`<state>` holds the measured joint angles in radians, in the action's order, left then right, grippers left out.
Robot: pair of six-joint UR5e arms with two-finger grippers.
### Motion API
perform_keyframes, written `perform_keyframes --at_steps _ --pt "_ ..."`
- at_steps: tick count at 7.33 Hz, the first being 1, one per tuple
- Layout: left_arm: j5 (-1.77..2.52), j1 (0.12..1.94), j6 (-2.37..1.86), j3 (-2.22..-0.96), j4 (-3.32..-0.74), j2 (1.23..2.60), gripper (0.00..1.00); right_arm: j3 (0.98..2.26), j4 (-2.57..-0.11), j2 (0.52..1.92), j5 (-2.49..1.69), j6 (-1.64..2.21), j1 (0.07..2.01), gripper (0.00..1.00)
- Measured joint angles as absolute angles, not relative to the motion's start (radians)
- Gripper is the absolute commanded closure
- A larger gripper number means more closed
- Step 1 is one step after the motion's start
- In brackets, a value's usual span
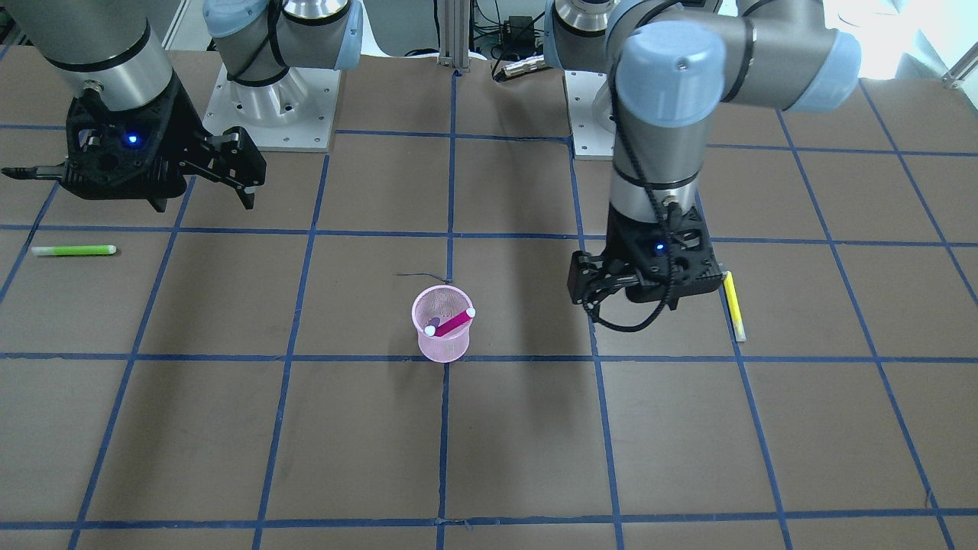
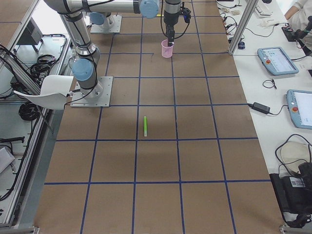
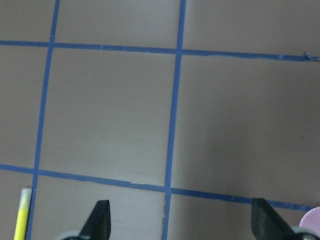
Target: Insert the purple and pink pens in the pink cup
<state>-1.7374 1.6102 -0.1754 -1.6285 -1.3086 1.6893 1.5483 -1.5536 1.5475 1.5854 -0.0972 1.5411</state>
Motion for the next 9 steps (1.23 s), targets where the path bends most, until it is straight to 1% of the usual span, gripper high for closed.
perform_keyframes --at_steps 1,3,6,9 --pt "-1.739 1.581 -0.167 -1.628 -1.375 1.668 0.0 1.548 -1.556 1.547 1.587 -0.095 1.541 0.0" --pt "-1.684 1.529 -0.058 -1.633 -1.422 1.638 0.0 1.547 -1.559 1.548 1.59 -0.09 1.541 0.0" --pt "-1.576 1.52 0.058 -1.656 -1.485 1.558 0.0 1.547 -1.559 1.548 1.593 -0.089 1.542 0.0" --pt "-1.556 1.519 0.067 -1.671 -1.5 1.539 0.0 1.546 -1.56 1.549 1.593 -0.089 1.542 0.0"
